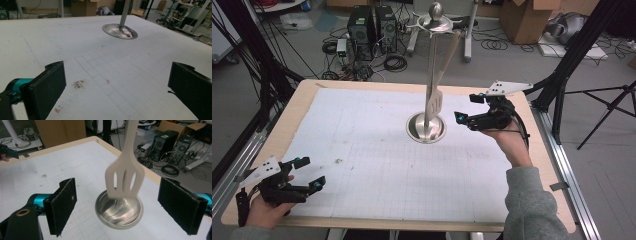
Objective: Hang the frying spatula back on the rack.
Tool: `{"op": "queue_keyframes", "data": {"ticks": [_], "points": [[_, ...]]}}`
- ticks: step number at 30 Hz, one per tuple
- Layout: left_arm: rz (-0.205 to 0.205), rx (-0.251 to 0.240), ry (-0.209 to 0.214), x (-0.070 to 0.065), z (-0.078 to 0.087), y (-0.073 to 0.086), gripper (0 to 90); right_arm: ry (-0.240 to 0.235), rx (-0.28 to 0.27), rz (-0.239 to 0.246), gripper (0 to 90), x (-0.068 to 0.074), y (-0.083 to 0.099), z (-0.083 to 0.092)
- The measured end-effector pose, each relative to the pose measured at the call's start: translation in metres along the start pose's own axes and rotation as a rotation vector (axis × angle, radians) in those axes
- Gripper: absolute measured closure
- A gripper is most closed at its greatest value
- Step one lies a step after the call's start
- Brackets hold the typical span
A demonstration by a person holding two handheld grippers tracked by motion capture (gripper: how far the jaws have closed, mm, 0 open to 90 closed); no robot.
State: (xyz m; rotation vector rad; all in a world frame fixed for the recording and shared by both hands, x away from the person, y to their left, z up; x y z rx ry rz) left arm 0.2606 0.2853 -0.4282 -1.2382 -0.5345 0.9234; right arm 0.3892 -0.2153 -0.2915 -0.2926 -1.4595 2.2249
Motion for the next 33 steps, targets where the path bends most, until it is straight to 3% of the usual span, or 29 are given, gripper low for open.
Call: {"op": "queue_keyframes", "data": {"ticks": [14, 18, 22, 33], "points": [[-0.006, 0.009, 0.024, -0.001, -0.017, -0.002, 2.0, 0.015, -0.039, -0.038, 13.8, 0.002, 0.029, 0.021], [0.0, 0.001, 0.023, 0.0, -0.018, -0.004, 2.0, 0.022, -0.047, -0.041, 13.7, 0.002, 0.036, 0.023], [0.003, -0.015, 0.019, 0.002, -0.019, -0.006, 2.0, 0.045, -0.057, -0.075, 11.3, 0.003, 0.045, 0.024], [0.009, -0.024, 0.027, 0.002, -0.021, -0.008, 2.0, 0.031, -0.065, -0.107, 11.2, 0.007, 0.073, 0.023]]}}
Point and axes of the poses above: each handheld gripper's, and its own axes: z roughly backward along the jaws, y roughly out of its underside, x roughly to its left, the point moved 4 cm from there along -z, roughly forward along the jaws, and after that the axes turned 10 degrees about -y, right-handed, at the moved point
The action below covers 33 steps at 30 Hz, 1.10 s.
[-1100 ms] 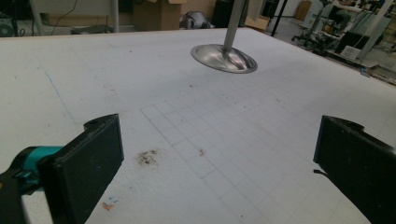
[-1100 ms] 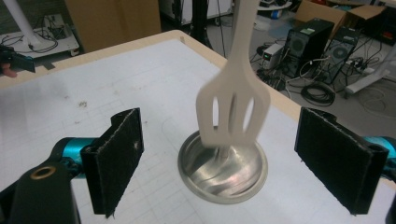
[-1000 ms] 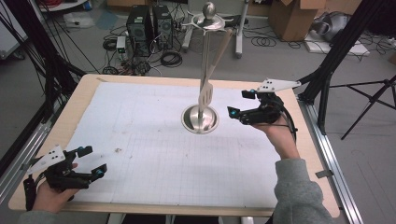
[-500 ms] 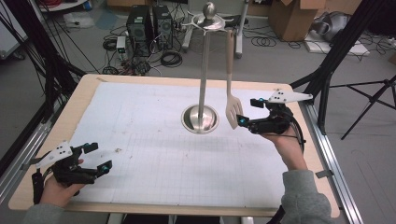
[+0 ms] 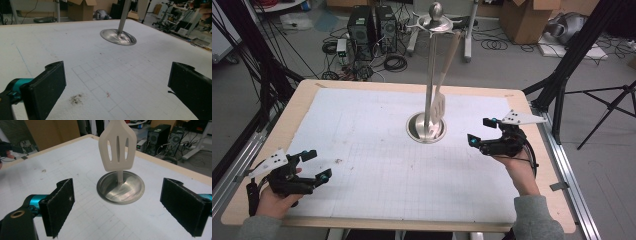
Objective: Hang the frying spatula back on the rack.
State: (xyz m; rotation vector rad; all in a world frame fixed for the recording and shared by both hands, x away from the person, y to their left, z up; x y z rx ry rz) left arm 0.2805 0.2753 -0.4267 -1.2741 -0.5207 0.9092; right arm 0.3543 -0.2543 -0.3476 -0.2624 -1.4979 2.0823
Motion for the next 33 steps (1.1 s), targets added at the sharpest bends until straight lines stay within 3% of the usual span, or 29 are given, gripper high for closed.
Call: {"op": "queue_keyframes", "data": {"ticks": [11, 21, 33], "points": [[-0.004, -0.004, 0.006, -0.002, 0.0, -0.001, 2.0, -0.002, -0.009, -0.034, 11.3, 0.0, 0.016, 0.005], [-0.013, -0.027, 0.008, -0.004, 0.001, -0.005, 2.0, 0.019, -0.056, -0.056, 11.3, 0.001, 0.034, 0.028], [-0.015, -0.027, 0.009, -0.006, 0.0, -0.005, 2.0, 0.045, -0.065, -0.042, 11.3, 0.004, 0.059, 0.05]]}}
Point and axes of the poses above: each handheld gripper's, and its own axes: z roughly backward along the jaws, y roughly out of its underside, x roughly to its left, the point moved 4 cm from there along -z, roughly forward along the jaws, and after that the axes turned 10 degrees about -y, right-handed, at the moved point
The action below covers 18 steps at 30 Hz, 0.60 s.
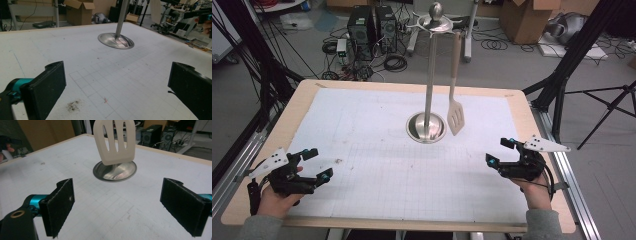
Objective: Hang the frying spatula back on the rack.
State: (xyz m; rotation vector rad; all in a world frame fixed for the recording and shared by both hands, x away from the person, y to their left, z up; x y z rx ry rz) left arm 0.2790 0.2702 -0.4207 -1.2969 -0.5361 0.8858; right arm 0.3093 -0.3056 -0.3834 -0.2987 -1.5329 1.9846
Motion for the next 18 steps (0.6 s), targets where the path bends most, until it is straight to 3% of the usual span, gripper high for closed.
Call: {"op": "queue_keyframes", "data": {"ticks": [18], "points": [[-0.005, 0.008, -0.011, 0.002, 0.001, 0.002, 2.0, 0.049, -0.048, 0.011, 11.3, 0.015, 0.019, 0.019]]}}
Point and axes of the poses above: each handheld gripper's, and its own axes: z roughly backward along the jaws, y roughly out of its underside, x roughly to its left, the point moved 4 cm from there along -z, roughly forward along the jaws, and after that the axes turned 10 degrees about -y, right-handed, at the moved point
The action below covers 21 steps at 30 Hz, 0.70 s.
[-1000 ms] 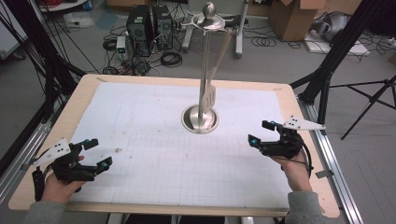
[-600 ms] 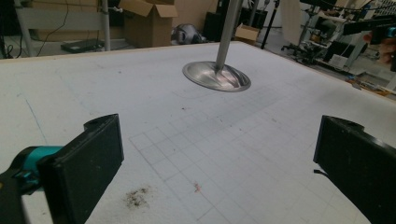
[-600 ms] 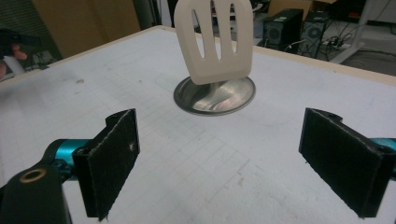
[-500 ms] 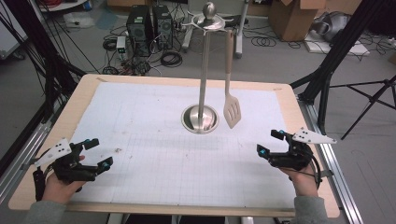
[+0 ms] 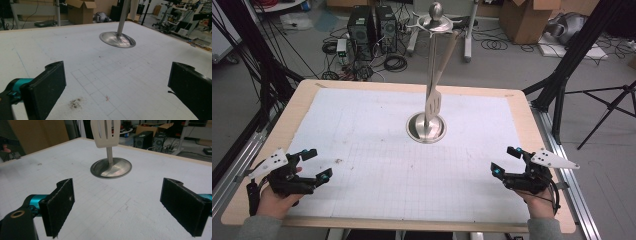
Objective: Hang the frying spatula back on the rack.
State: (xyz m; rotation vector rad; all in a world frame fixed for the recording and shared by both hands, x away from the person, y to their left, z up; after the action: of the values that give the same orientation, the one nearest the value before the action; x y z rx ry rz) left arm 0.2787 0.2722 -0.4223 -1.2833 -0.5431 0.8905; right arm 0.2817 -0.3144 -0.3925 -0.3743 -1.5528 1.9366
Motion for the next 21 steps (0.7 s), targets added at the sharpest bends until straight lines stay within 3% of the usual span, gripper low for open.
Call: {"op": "queue_keyframes", "data": {"ticks": [7, 12, 21], "points": [[-0.003, -0.01, 0.004, -0.002, 0.001, -0.001, 2.0, 0.016, -0.002, -0.01, 11.3, 0.0, 0.008, 0.011], [-0.004, -0.012, 0.004, -0.003, 0.001, -0.002, 2.0, 0.015, -0.033, -0.041, 11.3, -0.004, 0.015, 0.021], [-0.009, -0.017, 0.003, -0.007, 0.003, -0.001, 2.0, -0.014, -0.06, -0.07, 11.3, -0.014, 0.027, 0.036]]}}
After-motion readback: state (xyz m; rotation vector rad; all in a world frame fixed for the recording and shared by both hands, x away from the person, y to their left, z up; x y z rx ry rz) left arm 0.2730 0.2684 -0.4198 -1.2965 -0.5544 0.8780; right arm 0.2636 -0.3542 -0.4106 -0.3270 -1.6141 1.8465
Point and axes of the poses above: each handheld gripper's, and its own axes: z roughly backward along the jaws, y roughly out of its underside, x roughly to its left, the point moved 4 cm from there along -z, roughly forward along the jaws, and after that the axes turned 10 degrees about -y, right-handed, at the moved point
